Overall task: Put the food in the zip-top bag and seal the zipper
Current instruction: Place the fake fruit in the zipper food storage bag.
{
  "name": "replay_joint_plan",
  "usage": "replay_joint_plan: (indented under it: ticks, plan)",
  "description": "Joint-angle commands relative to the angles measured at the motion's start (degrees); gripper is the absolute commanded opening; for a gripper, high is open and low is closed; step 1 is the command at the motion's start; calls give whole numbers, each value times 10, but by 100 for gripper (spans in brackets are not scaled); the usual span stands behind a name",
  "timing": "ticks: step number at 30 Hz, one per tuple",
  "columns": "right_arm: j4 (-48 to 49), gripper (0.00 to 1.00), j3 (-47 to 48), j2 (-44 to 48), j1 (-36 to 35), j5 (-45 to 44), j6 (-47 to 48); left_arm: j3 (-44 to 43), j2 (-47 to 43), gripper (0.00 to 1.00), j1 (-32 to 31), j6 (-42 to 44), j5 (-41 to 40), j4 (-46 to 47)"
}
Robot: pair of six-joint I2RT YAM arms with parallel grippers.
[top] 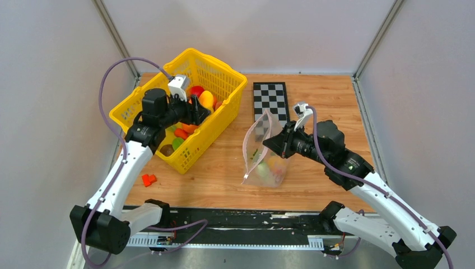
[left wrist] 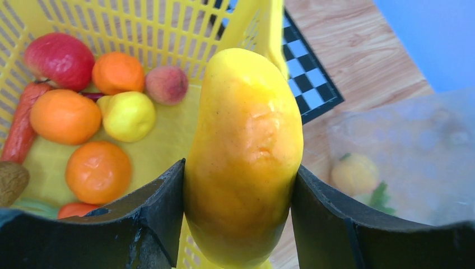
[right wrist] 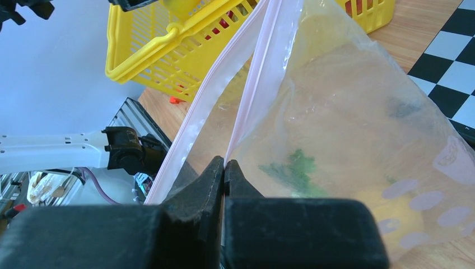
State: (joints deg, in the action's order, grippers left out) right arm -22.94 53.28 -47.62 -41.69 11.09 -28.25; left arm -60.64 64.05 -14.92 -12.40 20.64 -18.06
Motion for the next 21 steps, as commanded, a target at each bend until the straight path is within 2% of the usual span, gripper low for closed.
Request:
replay_joint_plan:
  ticks: [1, 8, 13, 17, 21]
  plan:
    - [25, 0, 9, -2, -1, 8, -4, -10, -47, 46, -1, -54, 67, 46]
    - [36, 0, 9, -9, -1, 6, -8, 47, -102, 46, -31, -201, 154, 223]
    - [43, 0, 9, -10, -1, 3, -12, 77, -117, 47, -107, -236, 139, 303]
    - [42, 0, 9, -7, -1, -5, -15, 122, -120, 47, -173, -270, 114, 408]
    - [43, 0, 5, -3, -1, -12, -20, 137, -107, 47, -224, -260, 88, 439]
